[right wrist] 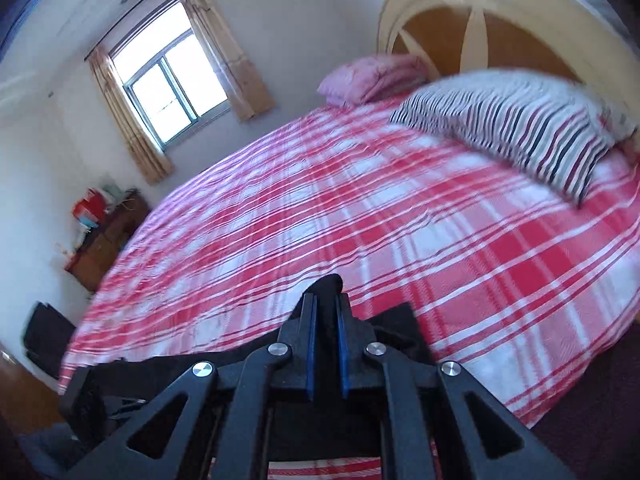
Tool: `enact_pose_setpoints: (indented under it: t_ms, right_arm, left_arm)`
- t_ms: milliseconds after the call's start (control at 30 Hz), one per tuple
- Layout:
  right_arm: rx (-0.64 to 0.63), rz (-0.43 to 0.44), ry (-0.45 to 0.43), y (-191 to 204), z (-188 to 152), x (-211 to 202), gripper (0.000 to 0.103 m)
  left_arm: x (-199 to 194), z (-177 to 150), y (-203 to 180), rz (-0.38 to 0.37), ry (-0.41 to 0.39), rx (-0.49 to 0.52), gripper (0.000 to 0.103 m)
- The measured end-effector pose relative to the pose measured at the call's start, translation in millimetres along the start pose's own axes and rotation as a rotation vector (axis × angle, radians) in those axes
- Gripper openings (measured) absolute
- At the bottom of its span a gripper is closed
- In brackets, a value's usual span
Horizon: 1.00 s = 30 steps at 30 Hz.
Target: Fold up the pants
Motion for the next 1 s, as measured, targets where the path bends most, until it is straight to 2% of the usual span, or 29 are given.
enact_pose_setpoints:
  t_ms: [100, 133, 167, 200, 333, 400, 467, 600, 633, 800, 1000]
  right_arm:
    - [0.032, -0.116, 0.095, -28.7, -11.7, 24.6, 0.011]
    - [0.042, -0.201, 0.113, -42.3, -16.0, 31.5, 0.020]
    - [0.040, -0.246, 0.102, -50.5, -18.8, 32.0, 0.027]
    - [0.038, -0.249, 0.073, -55.8, -20.8, 27.7, 0.042]
    - [0.113, -0.212, 0.019, -61.7, -25.7, 4.1, 0.045]
    - [0.140, -0.185, -0.012, -52.6, -30.2, -14.9, 0.045]
    - [0.163, -0.122, -0.031, -35.4, -40.0, -33.6, 0.045]
    - [0.185, 0.135, 0.016, 23.6, -71.1, -50.4, 0.045]
    - [0.173, 0.166, 0.038, 36.5, -77.9, -49.2, 0.045]
    - [0.094, 0.269, 0.173, 105.2, -118.2, -27.9, 0.045]
    - [0.204, 0.367, 0.262, 121.7, -138.7, -4.6, 0.044]
  left_arm:
    - [-0.7, -0.9, -0.8, 0.007, 0.001, 0.006, 0.040]
    - [-0.9, -1.1, -1.2, 0.008, 0.001, 0.008, 0.040]
    - [-0.9, -1.1, -1.3, 0.009, 0.002, 0.008, 0.040]
    - [-0.8, -1.2, -1.3, 0.009, 0.002, 0.008, 0.040]
    - [-1.7, 0.7, -1.8, 0.010, -0.001, 0.005, 0.040]
    - [-7.1, 0.1, -2.0, 0.011, -0.008, 0.000, 0.040]
    - [-15.9, -1.7, 1.9, 0.031, -0.026, -0.015, 0.040]
    - [-32.5, -10.6, 14.7, 0.056, -0.049, -0.067, 0.040]
    - [-35.8, -13.4, 17.0, 0.057, -0.053, -0.080, 0.040]
    - [-51.4, -33.5, 19.1, 0.071, -0.071, -0.107, 0.040]
    - [-52.9, -50.1, 26.9, 0.075, -0.070, -0.151, 0.040]
Point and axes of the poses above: each gripper's, at about its wrist camera, not at the fingertips, and x roughly the way its jaws point, y to its left, z to its top, the point moved 5 cm from there along x, roughly the way its jaws point, and after that the axes turned 8 degrees about -z, right-handed, at the moved point
